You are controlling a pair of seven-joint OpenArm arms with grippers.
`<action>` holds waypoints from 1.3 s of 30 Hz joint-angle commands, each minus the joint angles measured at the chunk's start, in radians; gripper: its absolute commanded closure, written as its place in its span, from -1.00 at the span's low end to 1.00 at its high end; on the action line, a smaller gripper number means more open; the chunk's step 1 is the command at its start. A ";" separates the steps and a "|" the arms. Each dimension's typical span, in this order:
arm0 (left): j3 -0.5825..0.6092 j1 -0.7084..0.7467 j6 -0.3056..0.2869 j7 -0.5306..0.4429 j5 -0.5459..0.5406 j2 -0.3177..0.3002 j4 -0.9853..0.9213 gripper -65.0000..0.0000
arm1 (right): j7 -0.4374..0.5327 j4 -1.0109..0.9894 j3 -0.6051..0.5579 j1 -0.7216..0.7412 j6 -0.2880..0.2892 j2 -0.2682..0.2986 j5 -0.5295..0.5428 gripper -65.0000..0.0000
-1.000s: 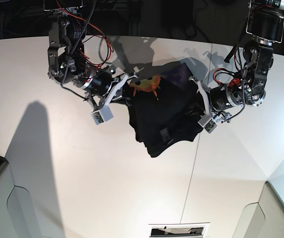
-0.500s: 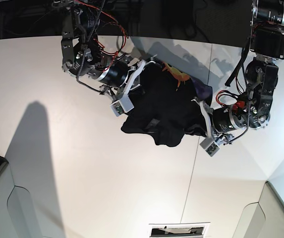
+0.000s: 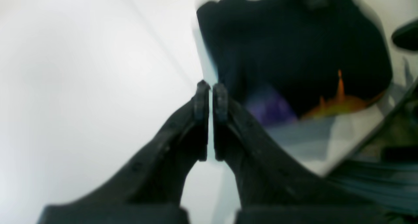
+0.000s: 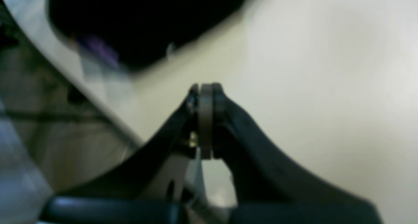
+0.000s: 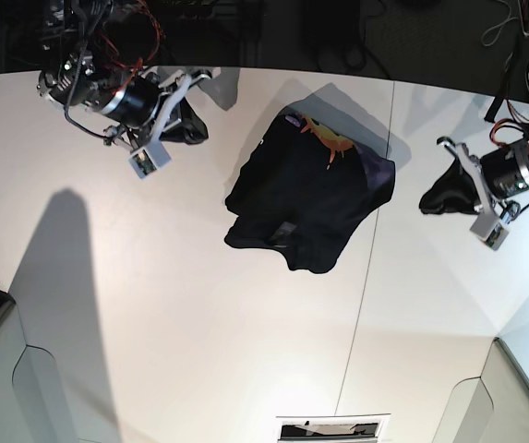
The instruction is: Layout the t-shirt on the table in an organized manner, then fold the t-shirt properly
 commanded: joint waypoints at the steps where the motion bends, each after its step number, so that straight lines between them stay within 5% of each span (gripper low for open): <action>1: -0.041 0.035 -0.006 -0.014 -0.038 -0.016 0.040 0.92 | 0.024 0.043 0.011 -0.024 0.007 0.034 0.034 1.00; 9: -0.148 0.462 -0.006 -0.008 0.024 -0.003 0.135 0.93 | 0.021 0.126 0.020 -0.272 0.008 0.197 0.043 1.00; 15: -0.126 0.669 -0.006 -0.104 0.315 0.101 0.118 0.93 | -0.037 0.091 0.008 -0.409 0.008 0.301 0.081 1.00; 18: -0.040 0.716 -0.006 -0.161 0.465 0.103 0.047 0.94 | -0.038 0.037 -0.024 -0.467 0.008 0.329 0.082 1.00; 28: 0.454 0.463 0.029 -0.212 0.578 0.070 -0.438 0.95 | -0.062 -0.337 -0.145 -0.428 -0.003 0.294 0.008 1.00; 39: 0.661 0.017 0.160 -0.277 0.610 0.287 -1.099 0.95 | -0.134 -0.845 -0.150 -0.122 -0.056 0.250 0.013 1.00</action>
